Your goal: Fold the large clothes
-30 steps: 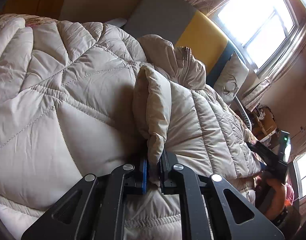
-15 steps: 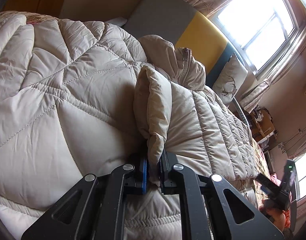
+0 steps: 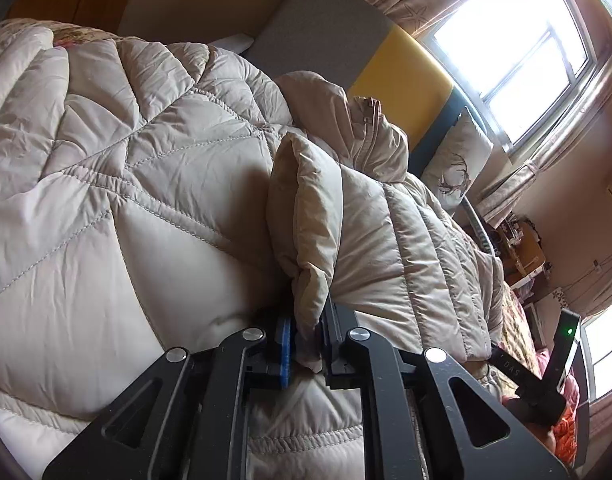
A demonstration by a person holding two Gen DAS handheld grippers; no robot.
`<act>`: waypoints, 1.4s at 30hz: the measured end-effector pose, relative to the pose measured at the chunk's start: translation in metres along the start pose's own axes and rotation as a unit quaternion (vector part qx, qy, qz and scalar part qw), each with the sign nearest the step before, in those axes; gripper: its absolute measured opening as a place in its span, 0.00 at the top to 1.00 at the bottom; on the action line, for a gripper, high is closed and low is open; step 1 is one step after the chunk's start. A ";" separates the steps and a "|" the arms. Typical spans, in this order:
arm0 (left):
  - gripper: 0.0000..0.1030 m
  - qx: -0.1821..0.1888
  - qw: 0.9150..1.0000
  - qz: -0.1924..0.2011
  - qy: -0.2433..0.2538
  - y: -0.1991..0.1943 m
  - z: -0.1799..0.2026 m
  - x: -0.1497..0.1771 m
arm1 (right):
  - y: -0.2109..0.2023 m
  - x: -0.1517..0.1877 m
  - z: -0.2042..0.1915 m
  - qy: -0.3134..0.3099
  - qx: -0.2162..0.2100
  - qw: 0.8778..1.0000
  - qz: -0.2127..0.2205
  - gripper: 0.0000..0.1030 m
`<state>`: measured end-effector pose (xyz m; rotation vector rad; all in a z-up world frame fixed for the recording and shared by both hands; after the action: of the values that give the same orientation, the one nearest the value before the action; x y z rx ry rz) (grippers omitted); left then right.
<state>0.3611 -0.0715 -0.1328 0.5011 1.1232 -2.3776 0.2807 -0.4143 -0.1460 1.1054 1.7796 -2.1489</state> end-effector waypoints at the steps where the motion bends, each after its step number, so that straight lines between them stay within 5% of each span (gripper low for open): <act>1: 0.79 0.003 1.000 -0.004 -0.007 -0.004 0.000 -0.001 | -0.002 0.000 0.000 -0.002 0.005 1.000 0.005 0.02; 3: 0.52 0.030 0.999 -0.007 -0.025 -0.019 0.005 -0.004 | -0.007 0.000 -0.001 -0.010 0.019 1.000 0.016 0.02; 4: 0.30 0.044 0.998 0.004 -0.033 -0.030 0.007 -0.006 | -0.011 0.000 -0.002 -0.014 0.026 0.999 0.024 0.02; 5: 0.21 0.045 0.998 0.027 -0.040 -0.047 0.007 -0.011 | -0.015 -0.001 -0.002 -0.017 0.034 0.999 0.033 0.02; 9: 0.21 0.050 0.995 0.070 -0.046 -0.096 -0.004 -0.027 | -0.029 -0.006 -0.006 -0.026 0.042 0.996 0.069 0.02; 14: 0.21 -0.013 0.987 0.133 -0.091 -0.149 -0.065 -0.049 | -0.049 -0.011 -0.013 -0.034 0.029 0.992 0.116 0.02; 17: 0.21 -0.064 0.974 0.163 -0.146 -0.176 -0.120 -0.060 | -0.063 -0.016 -0.021 -0.048 0.026 0.988 0.148 0.02; 20: 0.27 -0.090 0.951 0.191 -0.224 -0.201 -0.179 -0.062 | -0.075 -0.019 -0.035 -0.074 0.005 0.983 0.167 0.02; 27: 0.37 -0.145 0.897 0.243 -0.338 -0.248 -0.287 -0.068 | -0.083 0.004 -0.073 -0.124 -0.086 0.983 0.102 0.02; 30: 0.46 -0.153 0.882 0.264 -0.359 -0.266 -0.325 -0.076 | -0.071 0.014 -0.079 -0.138 -0.079 0.984 0.084 0.02; 39: 0.56 -0.135 0.862 0.296 -0.388 -0.280 -0.385 -0.107 | -0.052 0.021 -0.076 -0.116 -0.102 0.987 0.051 0.02; 42: 0.56 -0.145 0.862 0.293 -0.387 -0.280 -0.396 -0.117 | -0.052 0.022 -0.077 -0.121 -0.096 0.987 0.050 0.02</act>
<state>0.3555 0.4273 -0.1373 -0.2086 0.7641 -1.5735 0.2712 -0.3232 -0.1202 0.8308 1.7364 -1.9134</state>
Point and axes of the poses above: each gripper's, at about its wrist camera, not at the fingertips, and y roughly the way its jaws point, z to its right, x to its underside, the point moved 9 cm from there along y, roughly the way its jaws point, and after that the axes turned 5 degrees about -y, right-handed, at the moved point
